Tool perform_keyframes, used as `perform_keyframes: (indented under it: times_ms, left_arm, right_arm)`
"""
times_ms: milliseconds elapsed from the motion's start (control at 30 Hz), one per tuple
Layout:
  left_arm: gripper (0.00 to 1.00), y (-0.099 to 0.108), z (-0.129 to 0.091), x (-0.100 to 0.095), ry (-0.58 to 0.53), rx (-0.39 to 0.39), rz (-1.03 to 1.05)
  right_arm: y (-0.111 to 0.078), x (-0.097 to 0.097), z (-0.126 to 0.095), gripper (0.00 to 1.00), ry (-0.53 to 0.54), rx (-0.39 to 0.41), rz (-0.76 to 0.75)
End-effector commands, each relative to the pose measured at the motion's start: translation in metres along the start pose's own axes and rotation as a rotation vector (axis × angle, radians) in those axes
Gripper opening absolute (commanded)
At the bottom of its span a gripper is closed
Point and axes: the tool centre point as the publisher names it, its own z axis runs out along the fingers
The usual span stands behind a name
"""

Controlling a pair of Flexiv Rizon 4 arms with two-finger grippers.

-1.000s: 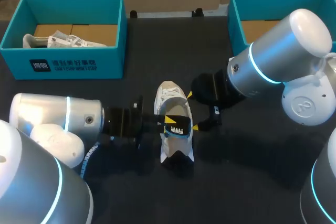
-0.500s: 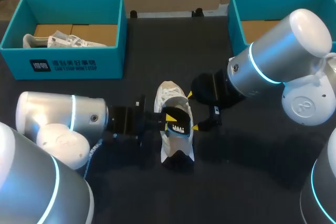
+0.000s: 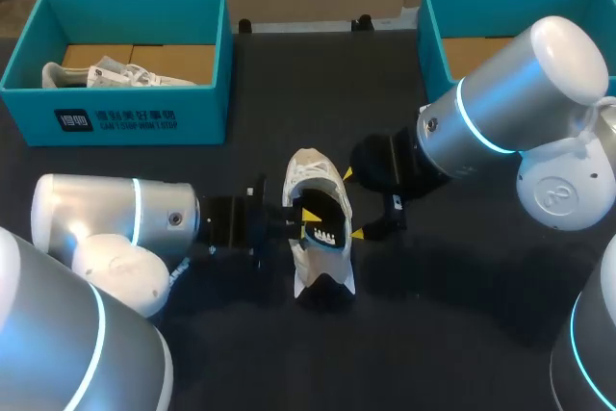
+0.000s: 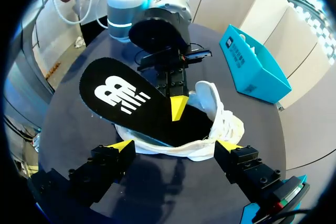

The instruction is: Take the shoe out of the shoebox, open the shoe tongue, remove and reinsert the insole, then place the shoe into the shoebox

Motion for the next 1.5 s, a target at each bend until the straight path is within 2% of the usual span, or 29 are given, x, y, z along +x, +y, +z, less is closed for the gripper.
perform_keyframes:
  times_ms: [33,133,300,433,533,667,1233,1500]
  left_arm:
    - [0.33,-0.008,-0.003,-0.001,-0.002,0.009,0.005]
    - [0.36,-0.015,-0.007,-0.003,-0.003,0.017,0.012]
    - [0.33,-0.025,-0.013,-0.005,-0.006,0.033,0.019]
    - [0.35,-0.032,-0.016,-0.003,-0.007,0.047,0.025]
    - [0.3,-0.037,-0.015,-0.002,-0.005,0.055,0.027]
    - [0.0,-0.035,-0.01,0.003,0.011,0.059,0.022]
    - [0.0,-0.014,0.007,0.001,-0.025,0.032,0.076]
    - [0.0,-0.003,0.01,-0.007,-0.04,0.002,0.103]
  right_arm:
    - [0.0,0.001,0.001,1.0,0.0,0.0,-0.001]
    - [0.0,0.001,0.001,1.0,0.0,0.0,-0.001]
    - [0.0,0.001,0.001,1.0,0.0,0.0,-0.001]
    - [0.0,0.001,0.001,1.0,0.0,0.0,-0.001]
    - [0.0,0.001,0.001,1.0,0.0,0.0,-0.001]
    - [0.0,0.001,0.001,1.0,0.0,0.0,-0.001]
    - [0.0,0.001,0.001,1.0,0.0,0.0,-0.001]
    - [0.0,0.001,0.001,1.0,0.0,0.0,-0.001]
